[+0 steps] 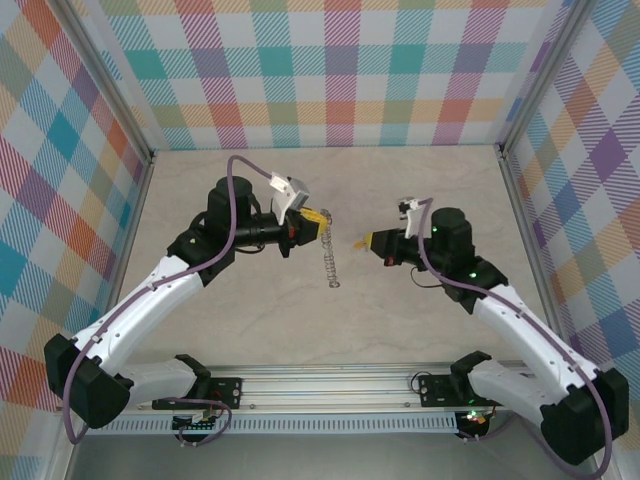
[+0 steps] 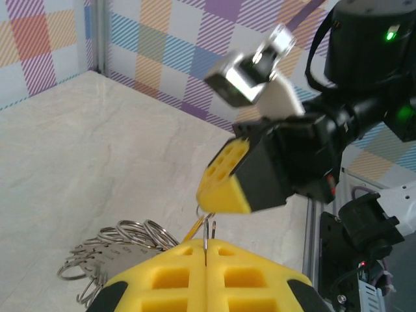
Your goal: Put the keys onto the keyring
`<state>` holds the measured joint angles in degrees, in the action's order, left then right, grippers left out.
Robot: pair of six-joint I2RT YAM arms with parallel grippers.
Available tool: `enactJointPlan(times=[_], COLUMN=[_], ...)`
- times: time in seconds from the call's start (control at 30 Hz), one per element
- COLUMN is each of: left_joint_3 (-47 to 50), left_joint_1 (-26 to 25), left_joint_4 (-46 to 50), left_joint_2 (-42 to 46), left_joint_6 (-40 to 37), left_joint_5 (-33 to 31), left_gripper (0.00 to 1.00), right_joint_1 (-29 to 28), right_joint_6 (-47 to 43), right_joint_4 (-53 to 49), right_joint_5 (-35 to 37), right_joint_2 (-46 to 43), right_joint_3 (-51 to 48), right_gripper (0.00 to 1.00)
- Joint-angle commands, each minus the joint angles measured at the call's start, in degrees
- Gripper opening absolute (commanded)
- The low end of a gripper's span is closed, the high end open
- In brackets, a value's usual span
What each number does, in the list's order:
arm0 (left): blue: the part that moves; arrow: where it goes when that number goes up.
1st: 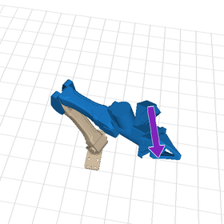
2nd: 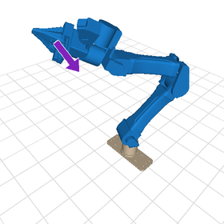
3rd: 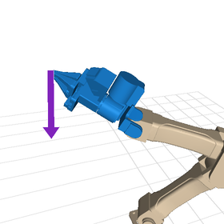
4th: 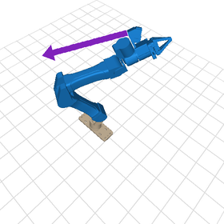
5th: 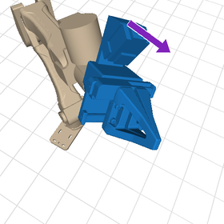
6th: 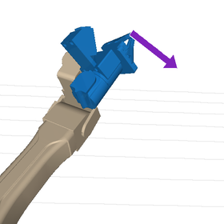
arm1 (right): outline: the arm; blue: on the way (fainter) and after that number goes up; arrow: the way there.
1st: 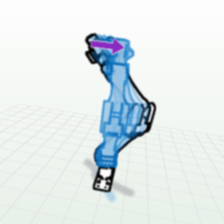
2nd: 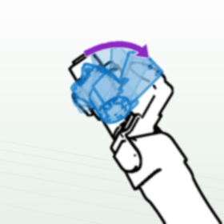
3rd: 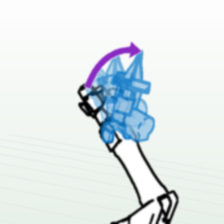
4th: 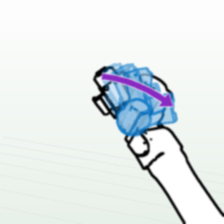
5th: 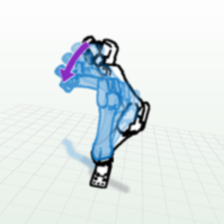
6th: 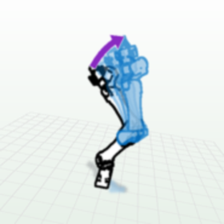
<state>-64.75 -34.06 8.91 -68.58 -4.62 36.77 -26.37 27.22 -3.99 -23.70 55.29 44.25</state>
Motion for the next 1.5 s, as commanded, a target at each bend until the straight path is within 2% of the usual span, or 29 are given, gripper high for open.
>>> enactJointPlan(times=[0.0, 0.17, 0.3, 0.53, 0.97, 1.47], left_joint_3=[-3.31, -3.33, -2.57, -3.16, -8.87, -10.43], left_joint_1=[-0.56, -1.22, -1.62, -1.88, -2.85, -3.68], left_joint_4=[-2.35, -2.64, -3.34, -6.04, -1.9, -0.47], left_joint_2=[-0.6, -0.81, -0.48, -2.34, -7.43, -8.54], left_joint_6=[-2.59, -6.24, -9.41, -7.54, -6.72, -6.54], left_joint_5=[4.14, 1.96, 2.62, 6.47, 8.52, 9.48], left_gripper=[0.0, 0.0, 0.0, 0.0, 0.0, 0.0], right_joint_1=[1.68, 2.55, 2.55, 2.54, 1.78, 0.97], right_joint_6=[-3.26, -3.58, -1.85, 0.6, 2.57, 2.13], right_joint_4=[5.68, 7.85, 11.98, 17.68, 21.41, 22.36], right_joint_5=[-8.97, -12.86, -15.23, -19.15, -20.72, -17.95], right_joint_2=[-2.28, -4.02, -4.05, -2.3, -0.4, 0.56], right_joint_3=[2.27, 4.32, 4.54, 4.53, 4.62, 5.13], right_gripper=[0.0, 0.0, 0.0, 0.0, 0.0, 0.0])
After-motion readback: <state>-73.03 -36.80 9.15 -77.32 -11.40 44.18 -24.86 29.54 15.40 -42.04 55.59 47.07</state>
